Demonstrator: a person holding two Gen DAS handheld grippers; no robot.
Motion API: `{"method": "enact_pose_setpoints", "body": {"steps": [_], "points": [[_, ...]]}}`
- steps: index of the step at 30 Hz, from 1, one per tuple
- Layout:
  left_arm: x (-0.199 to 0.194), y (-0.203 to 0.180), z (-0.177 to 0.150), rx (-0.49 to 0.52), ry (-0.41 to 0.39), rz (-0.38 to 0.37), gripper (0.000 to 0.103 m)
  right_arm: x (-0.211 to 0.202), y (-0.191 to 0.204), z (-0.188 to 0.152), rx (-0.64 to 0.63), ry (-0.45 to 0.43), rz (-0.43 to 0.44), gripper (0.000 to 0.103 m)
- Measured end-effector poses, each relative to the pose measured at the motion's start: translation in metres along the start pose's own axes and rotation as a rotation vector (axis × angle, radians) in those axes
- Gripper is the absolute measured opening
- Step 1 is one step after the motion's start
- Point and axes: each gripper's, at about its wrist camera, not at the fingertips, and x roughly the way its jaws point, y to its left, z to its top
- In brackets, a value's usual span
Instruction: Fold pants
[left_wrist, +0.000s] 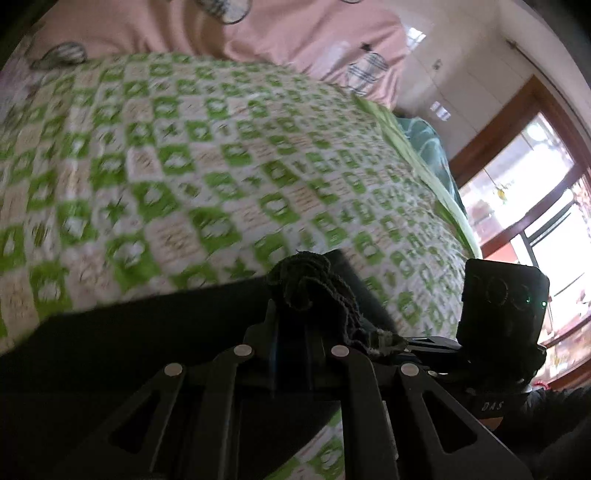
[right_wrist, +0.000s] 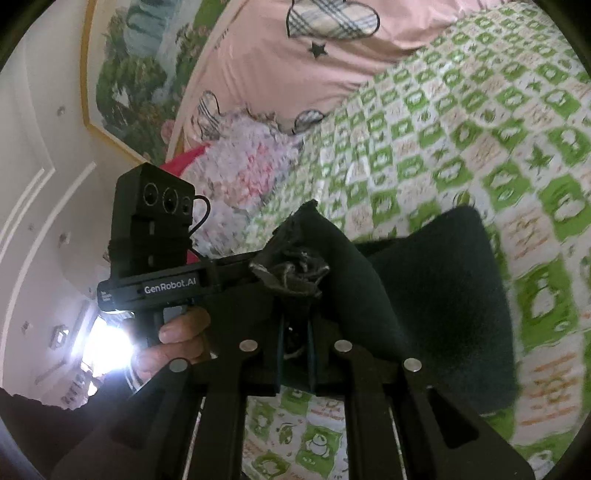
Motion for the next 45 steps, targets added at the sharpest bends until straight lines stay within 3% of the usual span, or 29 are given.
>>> {"method": "enact_pose_setpoints", "body": {"steps": [13, 16, 22, 31, 37, 41, 45], "points": [[0.006, 0.034, -0.030, -0.097, 0.010, 0.042, 0.010, 0.032, 0.000, -0.014, -0.018, 0.099, -0.072, 0.015], [0.002, 0.041, -0.036, -0.138, 0.000, 0.068, 0.010, 0.036, 0.002, -0.016, -0.022, 0.118, -0.074, 0.020], [-0.024, 0.049, -0.053, -0.211, -0.056, 0.142, 0.014, 0.040, 0.015, -0.019, -0.046, 0.141, -0.057, 0.035], [-0.077, 0.068, -0.102, -0.402, -0.188, 0.228, 0.016, 0.045, 0.044, -0.019, -0.112, 0.165, -0.019, 0.036], [-0.119, 0.078, -0.136, -0.534, -0.298, 0.294, 0.028, 0.056, 0.060, -0.010, -0.149, 0.173, 0.002, 0.036], [-0.146, 0.086, -0.160, -0.629, -0.357, 0.333, 0.054, 0.068, 0.071, -0.007, -0.178, 0.192, 0.017, 0.036], [-0.170, 0.095, -0.183, -0.700, -0.408, 0.363, 0.054, 0.080, 0.082, -0.005, -0.205, 0.210, 0.029, 0.036]]}}
